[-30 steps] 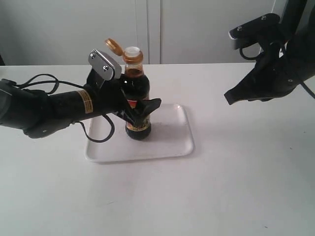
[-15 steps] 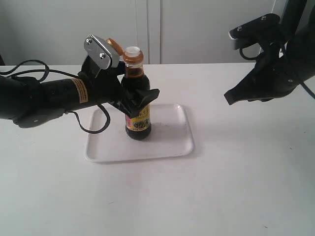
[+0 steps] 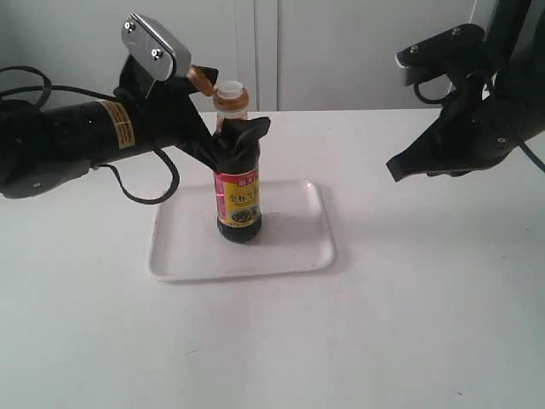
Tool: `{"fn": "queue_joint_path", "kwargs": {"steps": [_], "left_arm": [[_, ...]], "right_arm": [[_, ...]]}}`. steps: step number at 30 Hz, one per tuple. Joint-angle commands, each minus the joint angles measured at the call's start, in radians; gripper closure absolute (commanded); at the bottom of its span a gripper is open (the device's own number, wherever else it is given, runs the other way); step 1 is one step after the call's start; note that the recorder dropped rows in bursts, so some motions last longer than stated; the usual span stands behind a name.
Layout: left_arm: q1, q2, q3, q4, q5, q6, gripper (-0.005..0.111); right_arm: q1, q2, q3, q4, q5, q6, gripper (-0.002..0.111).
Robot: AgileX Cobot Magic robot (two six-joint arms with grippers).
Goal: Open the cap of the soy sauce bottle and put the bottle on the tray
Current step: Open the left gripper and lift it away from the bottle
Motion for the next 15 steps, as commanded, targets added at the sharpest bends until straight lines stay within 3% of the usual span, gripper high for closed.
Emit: {"fn": "queue_joint_path", "kwargs": {"steps": [1, 9, 15], "left_arm": [[-0.007, -0.053, 0.002, 0.001, 0.003, -0.007, 0.006], [-0.007, -0.123, 0.002, -0.003, 0.01, -0.009, 0.006], [-0.007, -0.185, 0.002, -0.005, 0.116, -0.016, 0.006]], "right_arm": [[-0.008, -0.002, -0.007, 0.001, 0.0, 0.0, 0.108], [-0.008, -0.002, -0.007, 0.004, -0.002, 0.0, 0.108], [-0.008, -0.001, -0.007, 0.007, -0.002, 0.0, 0.108]]}}
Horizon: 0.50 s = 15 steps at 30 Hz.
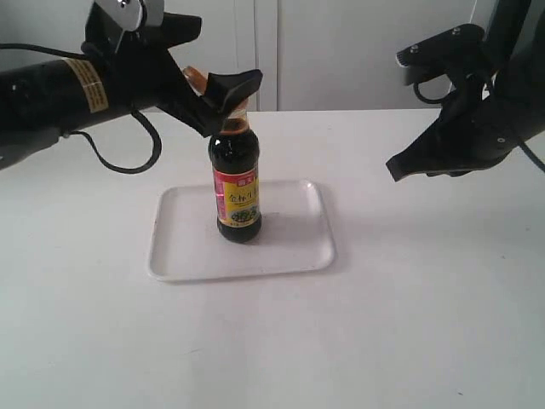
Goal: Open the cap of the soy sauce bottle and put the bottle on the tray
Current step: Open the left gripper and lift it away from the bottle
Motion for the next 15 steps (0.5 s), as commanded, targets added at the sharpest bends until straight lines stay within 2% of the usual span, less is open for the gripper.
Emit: {"fn": "queue_joint_path", "kwargs": {"steps": [1, 6, 8, 10, 15], "left_arm": [[-0.007, -0.055, 0.002, -0.001, 0.089, -0.021, 0.006], [-0.007, -0.142, 0.002, -0.001, 0.271, -0.036, 0.007], [-0.007, -0.18, 0.002, -0.01, 0.39, -0.032, 0.014], [0.005, -0.203, 0.002, -0.01, 0.503, -0.025, 0.035], [0.108, -0.217, 0.002, -0.052, 0.527, -0.028, 0.099]], "right_arm": [[-0.008, -0.001, -0.007, 0.004, -0.002, 0.0, 0.108], [-0.008, -0.001, -0.007, 0.004, -0.009, 0.0, 0.108], [-0.008, -0.001, -0.007, 0.004, -0.009, 0.0, 0.108], [-0.008, -0.001, -0.007, 0.004, -0.014, 0.0, 0.108], [-0.008, -0.001, -0.007, 0.004, -0.011, 0.0, 0.108]]}}
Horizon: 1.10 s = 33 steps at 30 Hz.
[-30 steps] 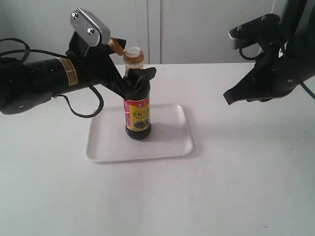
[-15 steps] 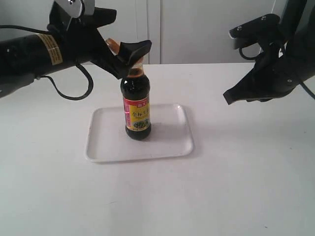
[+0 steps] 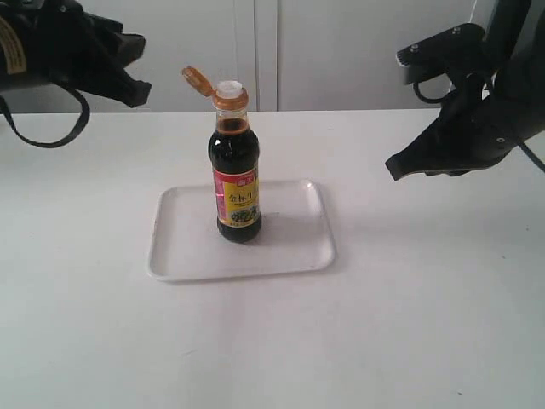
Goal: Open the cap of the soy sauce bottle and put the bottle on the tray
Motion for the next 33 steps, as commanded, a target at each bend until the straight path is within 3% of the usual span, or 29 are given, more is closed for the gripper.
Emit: {"fn": "queue_joint_path", "kwargs": {"steps": [1, 10, 20, 27, 33], "left_arm": [[0.079, -0.02, 0.002, -0.02, 0.035, -0.005, 0.106], [0.206, -0.02, -0.021, -0.074, 0.223, -0.004, 0.107], [0.243, -0.02, -0.125, 0.029, 0.684, 0.134, 0.107], [0.243, -0.019, -0.17, -0.101, 0.957, 0.139, 0.107], [0.243, -0.017, -0.232, -0.303, 1.148, 0.347, 0.107]], "right_arm": [[-0.008, -0.001, -0.007, 0.001, -0.012, 0.0, 0.108], [-0.008, -0.001, -0.007, 0.001, -0.042, -0.002, 0.108], [-0.008, -0.001, -0.007, 0.001, -0.042, -0.022, 0.108], [-0.008, -0.001, -0.007, 0.001, -0.023, -0.022, 0.108], [-0.052, 0.02, -0.032, -0.003, 0.11, -0.042, 0.108]]}}
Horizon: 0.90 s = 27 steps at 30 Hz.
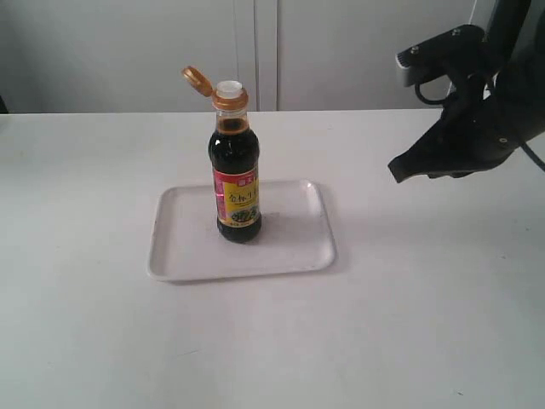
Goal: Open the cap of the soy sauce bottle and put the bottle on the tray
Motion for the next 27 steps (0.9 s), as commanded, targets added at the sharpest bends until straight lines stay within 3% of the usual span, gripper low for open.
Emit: {"fn": "queue_joint_path", "kwargs": {"steps": [1, 10, 20, 27], "left_arm": [[0.004, -0.008, -0.045, -0.158, 0.153, 0.143, 0.107], [0.004, -0.041, -0.049, -0.252, 0.276, 0.193, 0.107], [0.004, -0.248, 0.116, -0.307, -0.008, 0.177, 0.107], [0.004, -0.381, 0.241, -0.309, -0.135, 0.122, 0.107]], "right_arm": [[-0.058, 0.021, -0.032, -0.007, 0.112, -0.017, 0.108], [-0.189, 0.005, -0.04, 0.005, 0.204, 0.028, 0.108], [-0.208, -0.164, 0.097, 0.005, -0.108, 0.028, 0.108], [-0.208, -0.298, 0.234, 0.01, -0.274, 0.003, 0.108]]}}
